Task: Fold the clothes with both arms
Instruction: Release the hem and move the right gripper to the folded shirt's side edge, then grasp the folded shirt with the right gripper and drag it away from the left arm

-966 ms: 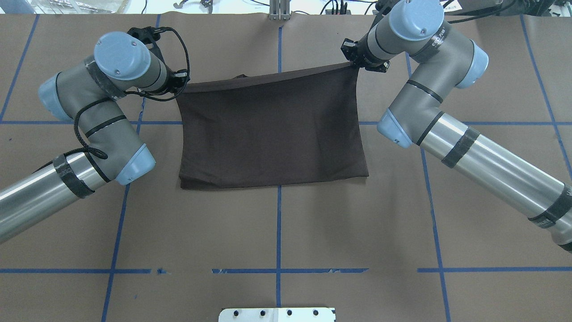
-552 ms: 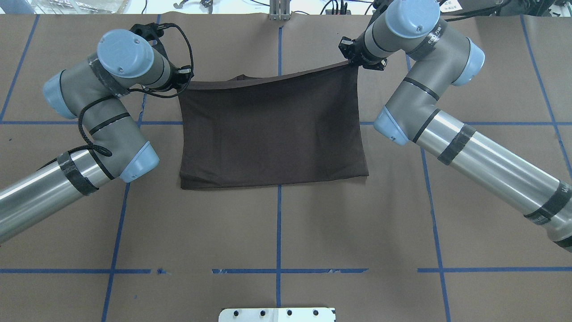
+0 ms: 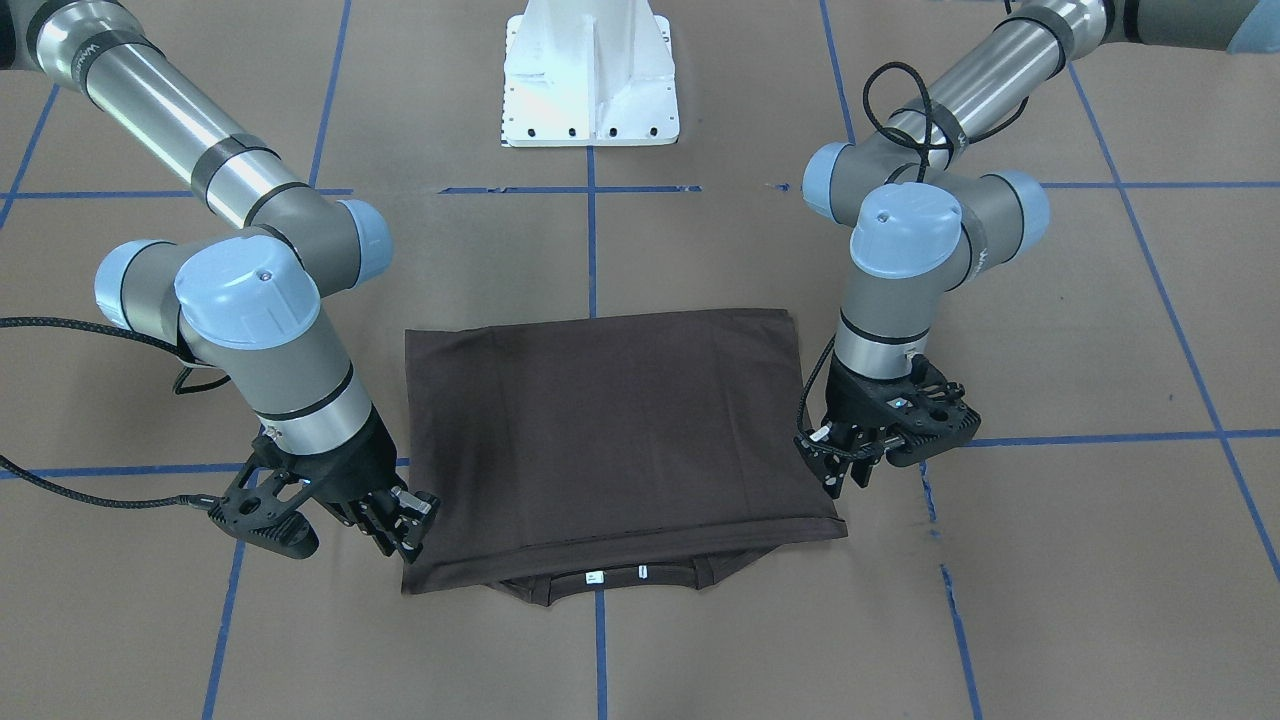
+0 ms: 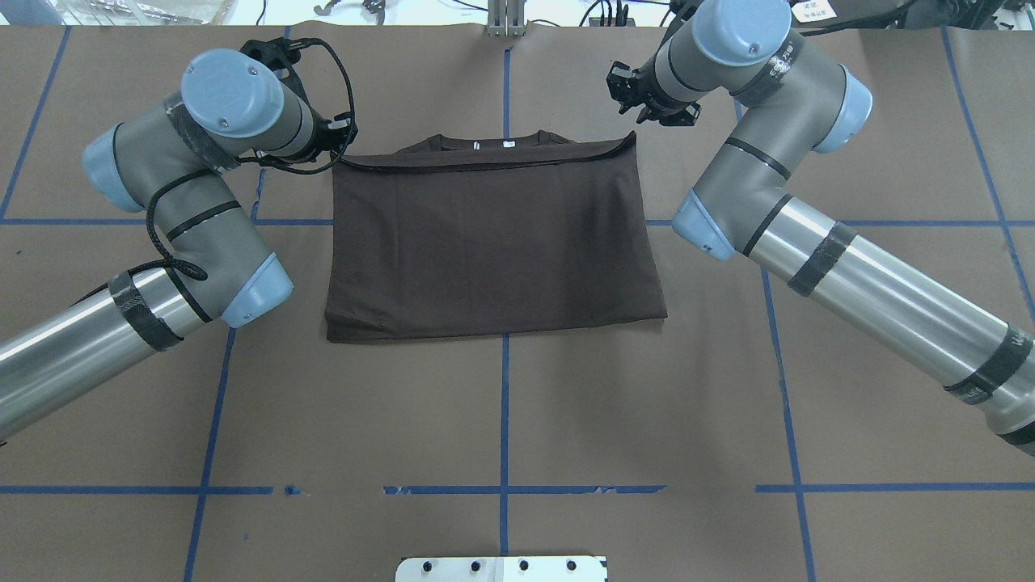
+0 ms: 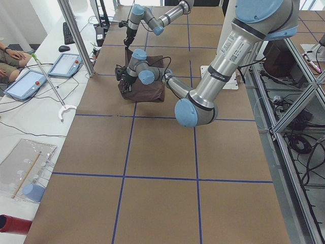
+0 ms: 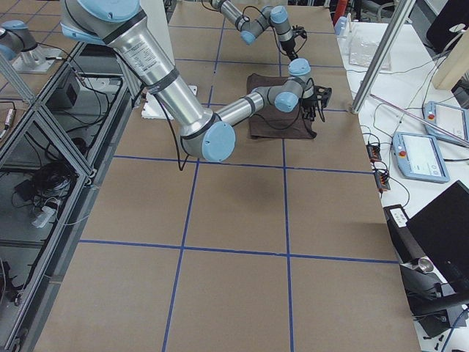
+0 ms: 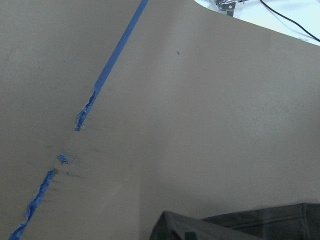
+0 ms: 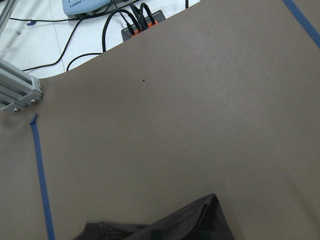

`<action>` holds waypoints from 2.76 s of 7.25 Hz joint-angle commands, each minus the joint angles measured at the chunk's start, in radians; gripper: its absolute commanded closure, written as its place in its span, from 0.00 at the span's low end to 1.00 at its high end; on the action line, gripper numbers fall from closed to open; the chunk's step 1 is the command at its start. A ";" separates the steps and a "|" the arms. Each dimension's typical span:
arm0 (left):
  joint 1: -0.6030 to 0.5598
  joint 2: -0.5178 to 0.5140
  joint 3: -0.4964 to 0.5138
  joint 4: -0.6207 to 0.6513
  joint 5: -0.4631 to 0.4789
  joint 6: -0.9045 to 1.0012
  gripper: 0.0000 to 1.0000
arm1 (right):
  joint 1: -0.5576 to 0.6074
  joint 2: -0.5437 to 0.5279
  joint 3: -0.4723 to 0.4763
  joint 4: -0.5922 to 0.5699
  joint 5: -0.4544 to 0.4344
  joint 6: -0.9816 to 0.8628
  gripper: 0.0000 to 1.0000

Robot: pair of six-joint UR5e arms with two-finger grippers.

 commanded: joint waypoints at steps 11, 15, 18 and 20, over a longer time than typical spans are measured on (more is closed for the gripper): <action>0.011 -0.008 -0.192 0.182 -0.010 -0.021 0.00 | -0.293 -0.438 0.443 -0.012 -0.041 0.016 0.18; 0.011 -0.002 -0.190 0.181 -0.007 -0.021 0.00 | -0.284 -0.430 0.443 -0.010 -0.038 0.015 1.00; 0.011 -0.003 -0.190 0.177 -0.006 -0.020 0.00 | -0.274 -0.450 0.483 -0.009 0.026 0.015 1.00; 0.011 -0.005 -0.195 0.179 -0.004 -0.021 0.00 | -0.366 -0.670 0.701 -0.009 0.025 0.015 1.00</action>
